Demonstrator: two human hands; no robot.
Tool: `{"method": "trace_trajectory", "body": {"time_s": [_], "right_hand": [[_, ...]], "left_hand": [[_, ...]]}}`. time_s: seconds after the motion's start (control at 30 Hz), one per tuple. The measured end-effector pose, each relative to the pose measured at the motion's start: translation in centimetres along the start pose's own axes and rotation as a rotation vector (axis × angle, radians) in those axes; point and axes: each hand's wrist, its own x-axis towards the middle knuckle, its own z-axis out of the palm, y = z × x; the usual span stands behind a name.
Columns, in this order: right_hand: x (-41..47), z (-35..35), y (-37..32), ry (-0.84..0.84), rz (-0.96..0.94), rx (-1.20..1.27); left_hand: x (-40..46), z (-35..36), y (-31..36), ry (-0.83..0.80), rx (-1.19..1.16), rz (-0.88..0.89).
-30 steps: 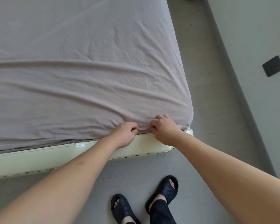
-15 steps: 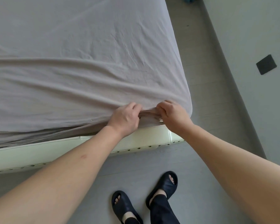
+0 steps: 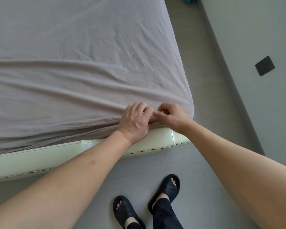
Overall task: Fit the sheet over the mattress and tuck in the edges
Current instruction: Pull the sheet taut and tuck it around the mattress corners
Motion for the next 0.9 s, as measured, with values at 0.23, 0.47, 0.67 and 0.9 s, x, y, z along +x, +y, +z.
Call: {"method": "trace_trajectory", "body": {"time_s": [0.23, 0.47, 0.67, 0.9], "right_hand": [[-1.8, -0.7, 2.6, -0.223, -0.011, -0.520], [0.8, -2.0, 2.1, -0.174, 0.180, -0.130], [4.6, -1.3, 1.8, -0.582, 0.283, -0.505], [5.5, -1.1, -0.1, -0.884, 0.367, -0.432]], "left_hand": [[0.2, -1.0, 0.6, -0.706, -0.531, -0.318], [3.6, 1.1, -0.4, -0.605, -0.601, -0.626], [5.8, 1.5, -0.3, -1.175, -0.331, -0.459], [6.4, 3.0, 0.0, -1.289, -0.416, -0.549]]}}
